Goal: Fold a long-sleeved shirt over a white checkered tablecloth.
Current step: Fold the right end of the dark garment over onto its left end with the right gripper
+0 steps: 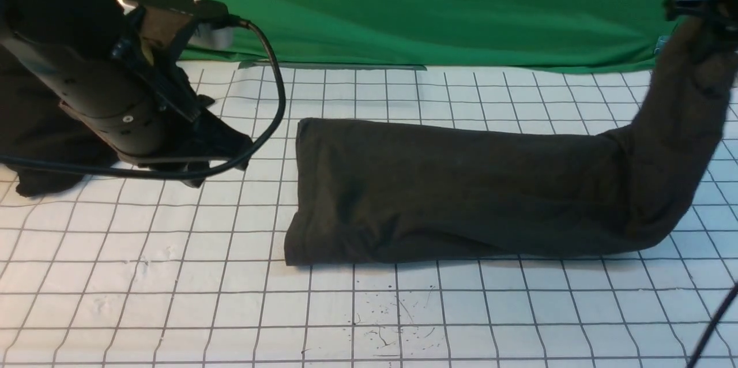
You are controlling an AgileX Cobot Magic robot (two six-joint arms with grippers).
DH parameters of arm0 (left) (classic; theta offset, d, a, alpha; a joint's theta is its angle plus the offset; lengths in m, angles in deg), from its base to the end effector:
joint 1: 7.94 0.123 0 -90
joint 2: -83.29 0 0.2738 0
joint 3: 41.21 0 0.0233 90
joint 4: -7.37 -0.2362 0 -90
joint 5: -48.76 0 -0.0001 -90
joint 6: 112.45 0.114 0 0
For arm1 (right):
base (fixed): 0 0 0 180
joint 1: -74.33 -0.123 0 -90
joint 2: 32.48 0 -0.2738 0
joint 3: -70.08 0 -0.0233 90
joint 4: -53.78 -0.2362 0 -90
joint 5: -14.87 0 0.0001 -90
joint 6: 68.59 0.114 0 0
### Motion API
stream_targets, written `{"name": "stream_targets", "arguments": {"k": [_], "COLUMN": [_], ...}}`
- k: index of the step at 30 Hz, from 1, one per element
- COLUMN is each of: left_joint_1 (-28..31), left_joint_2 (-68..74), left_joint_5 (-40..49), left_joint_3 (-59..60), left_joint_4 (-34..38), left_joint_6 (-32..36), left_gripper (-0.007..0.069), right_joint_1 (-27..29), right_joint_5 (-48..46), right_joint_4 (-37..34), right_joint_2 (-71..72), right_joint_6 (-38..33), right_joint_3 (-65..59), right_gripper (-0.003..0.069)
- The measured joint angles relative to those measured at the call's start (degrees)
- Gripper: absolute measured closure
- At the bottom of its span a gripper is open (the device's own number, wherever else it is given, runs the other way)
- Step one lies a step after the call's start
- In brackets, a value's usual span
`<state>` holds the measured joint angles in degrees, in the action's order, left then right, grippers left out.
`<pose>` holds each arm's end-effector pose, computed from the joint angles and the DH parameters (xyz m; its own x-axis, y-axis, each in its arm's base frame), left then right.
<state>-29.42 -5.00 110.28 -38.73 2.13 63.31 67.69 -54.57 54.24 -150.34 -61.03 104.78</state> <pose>0.2753 -0.0985 0.2991 -0.8572 0.3049 -0.4150 0.3083 0.9494 0.0606 0.4094 0.0468 0.3151 -0.8890 0.0261 -0.4572 0.0023 0.9986 0.0526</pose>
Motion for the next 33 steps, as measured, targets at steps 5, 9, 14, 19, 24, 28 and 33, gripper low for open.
{"name": "stream_targets", "arguments": {"k": [5, 9, 14, 19, 24, 28, 33], "left_joint_1": [0.0, 0.0, 0.0, 0.0, 0.0, 0.0, 0.06], "left_joint_2": [0.0, 0.0, 0.0, 0.0, 0.0, 0.0, 0.49], "left_joint_5": [0.05, 0.05, 0.13, 0.07, 0.03, -0.04, -4.07], "left_joint_3": [0.0, 0.0, 0.0, 0.0, 0.0, 0.0, 0.0], "left_joint_4": [0.89, 1.95, 3.75, 4.48, 4.48, 4.42, 5.82], "left_joint_6": [-0.06, -0.06, -0.1, -0.1, -0.1, -0.1, -0.31], "left_gripper": [0.0627, 0.0627, 0.0627, 0.0627, 0.0627, 0.0627, 0.0627], "right_joint_1": [-12.53, -22.04, -27.51, -29.74, -30.92, -30.3, -23.57], "right_joint_5": [3.07, 10.91, 20.14, 26.04, 25.89, 19.14, 2.29], "right_joint_4": [-1.72, -6.9, -14.66, -19.53, -25.13, -23.72, -1.35], "right_joint_2": [-1.75, -6.74, -13.67, -18.86, -19.69, -18.22, -9.36], "right_joint_6": [4.11, 6.27, 7.14, 7.74, 1.74, -4.77, -8.21], "right_joint_3": [0.07, 0.07, 0.07, 0.07, 0.6, 4.36, 12.35], "right_gripper": [0.0621, 0.0621, 0.0606, 0.0459, 0.0204, 0.0139, 0.037]}}
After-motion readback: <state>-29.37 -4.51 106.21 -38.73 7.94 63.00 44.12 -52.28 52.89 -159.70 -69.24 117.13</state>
